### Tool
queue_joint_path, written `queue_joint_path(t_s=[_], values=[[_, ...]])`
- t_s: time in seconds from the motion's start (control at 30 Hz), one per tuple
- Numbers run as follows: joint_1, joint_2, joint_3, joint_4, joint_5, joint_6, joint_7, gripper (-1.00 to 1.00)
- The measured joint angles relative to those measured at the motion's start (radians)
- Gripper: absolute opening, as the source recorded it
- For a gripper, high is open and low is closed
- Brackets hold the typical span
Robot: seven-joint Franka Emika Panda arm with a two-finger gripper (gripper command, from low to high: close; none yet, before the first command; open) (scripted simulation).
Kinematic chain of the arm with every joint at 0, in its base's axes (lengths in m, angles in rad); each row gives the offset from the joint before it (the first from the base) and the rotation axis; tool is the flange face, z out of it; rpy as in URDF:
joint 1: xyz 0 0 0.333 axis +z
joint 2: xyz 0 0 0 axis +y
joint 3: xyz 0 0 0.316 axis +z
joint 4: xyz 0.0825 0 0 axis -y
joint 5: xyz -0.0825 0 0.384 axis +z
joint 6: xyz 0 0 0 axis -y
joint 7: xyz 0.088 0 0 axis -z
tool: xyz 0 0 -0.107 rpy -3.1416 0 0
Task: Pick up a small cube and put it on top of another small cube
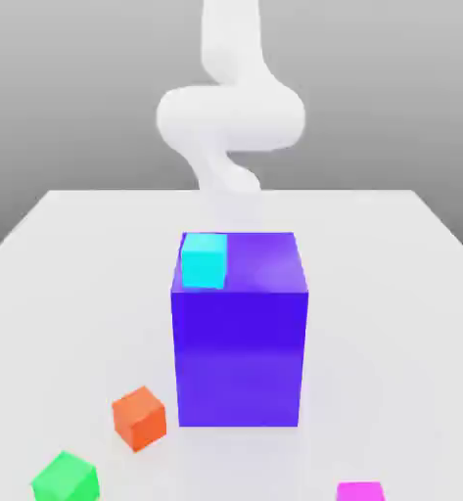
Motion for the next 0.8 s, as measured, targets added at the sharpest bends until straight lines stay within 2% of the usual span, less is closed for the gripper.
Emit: queue_joint_path(t_s=[0.5,0.8], values=[[0.003,0.549,0.116,0.03,-0.055,0.149,0.141,0.0],[0.053,0.877,0.14,0.049,-0.109,0.236,0.24,0.0]])
